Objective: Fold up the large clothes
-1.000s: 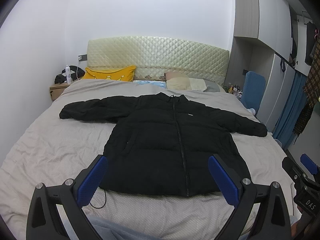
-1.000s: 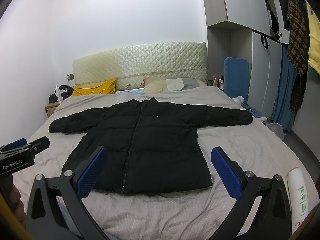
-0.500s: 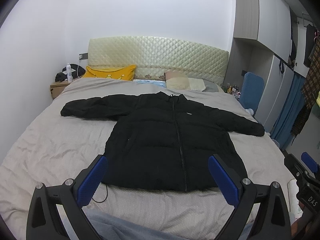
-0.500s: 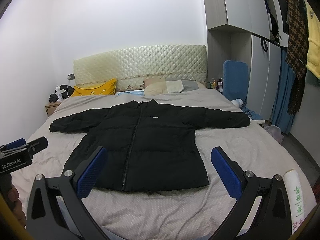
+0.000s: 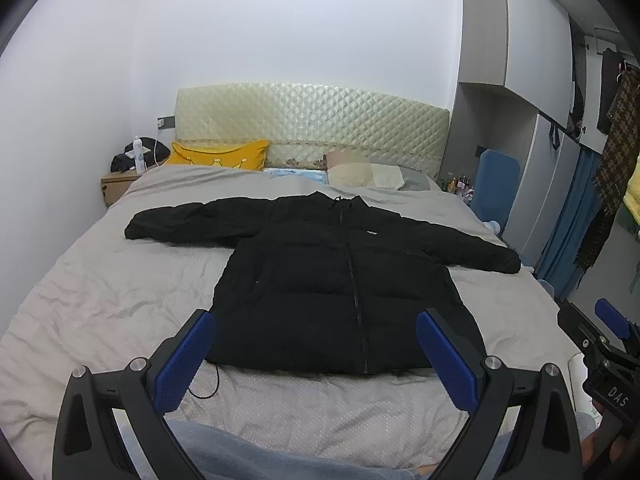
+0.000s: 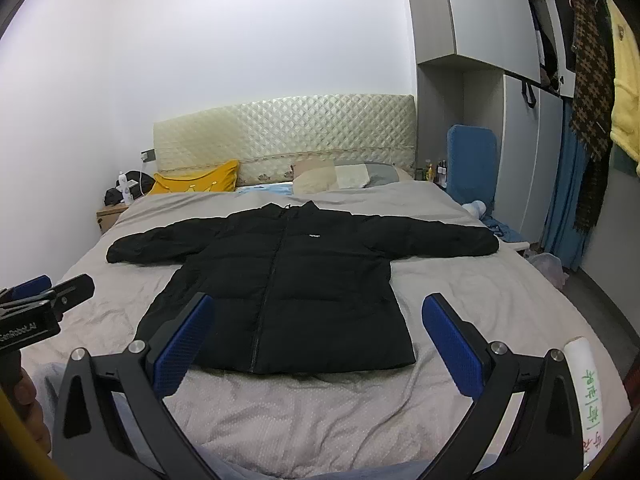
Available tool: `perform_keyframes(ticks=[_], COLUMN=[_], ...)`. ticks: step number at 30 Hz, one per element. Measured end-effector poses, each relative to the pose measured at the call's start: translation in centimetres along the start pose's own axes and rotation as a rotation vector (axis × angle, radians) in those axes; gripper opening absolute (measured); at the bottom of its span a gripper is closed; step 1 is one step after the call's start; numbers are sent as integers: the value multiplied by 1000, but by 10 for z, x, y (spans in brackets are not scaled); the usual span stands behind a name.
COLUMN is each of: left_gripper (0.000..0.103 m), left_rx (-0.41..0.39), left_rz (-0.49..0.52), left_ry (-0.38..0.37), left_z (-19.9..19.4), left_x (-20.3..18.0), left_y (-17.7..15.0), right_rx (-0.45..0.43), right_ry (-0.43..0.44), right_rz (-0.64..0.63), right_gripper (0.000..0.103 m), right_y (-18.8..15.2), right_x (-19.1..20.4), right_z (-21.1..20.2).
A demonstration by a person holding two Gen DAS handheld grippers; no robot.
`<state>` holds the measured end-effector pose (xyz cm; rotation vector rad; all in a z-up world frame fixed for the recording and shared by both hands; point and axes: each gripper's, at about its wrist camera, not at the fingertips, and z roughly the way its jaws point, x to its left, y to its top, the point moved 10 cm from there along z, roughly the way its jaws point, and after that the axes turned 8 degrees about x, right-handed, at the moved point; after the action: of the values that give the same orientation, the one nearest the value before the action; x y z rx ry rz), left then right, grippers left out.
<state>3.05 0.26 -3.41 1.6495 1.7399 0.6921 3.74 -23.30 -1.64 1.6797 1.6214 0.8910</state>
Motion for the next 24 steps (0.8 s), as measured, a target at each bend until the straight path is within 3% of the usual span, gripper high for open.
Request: perform_keyframes(ticks=[7, 12, 16, 24], left_gripper=[102, 102, 102, 102], left_rx=[-3, 7, 15, -2], left_rz=[21, 45, 69, 54], left_ry=[-8, -66, -51, -90], left_z=[-5, -1, 8, 36], left_x=[-9, -19, -16, -15], left_y=[1, 9, 17, 69], right_rx=[-10, -13, -7, -15], right_ry=[8, -20, -22, -39], right_rz=[18, -8, 16, 31], right_gripper=[103, 103, 103, 103], right_y=[4, 8, 18, 51], right_x=[-7, -8, -10, -19], right_z=[-7, -8, -2, 22])
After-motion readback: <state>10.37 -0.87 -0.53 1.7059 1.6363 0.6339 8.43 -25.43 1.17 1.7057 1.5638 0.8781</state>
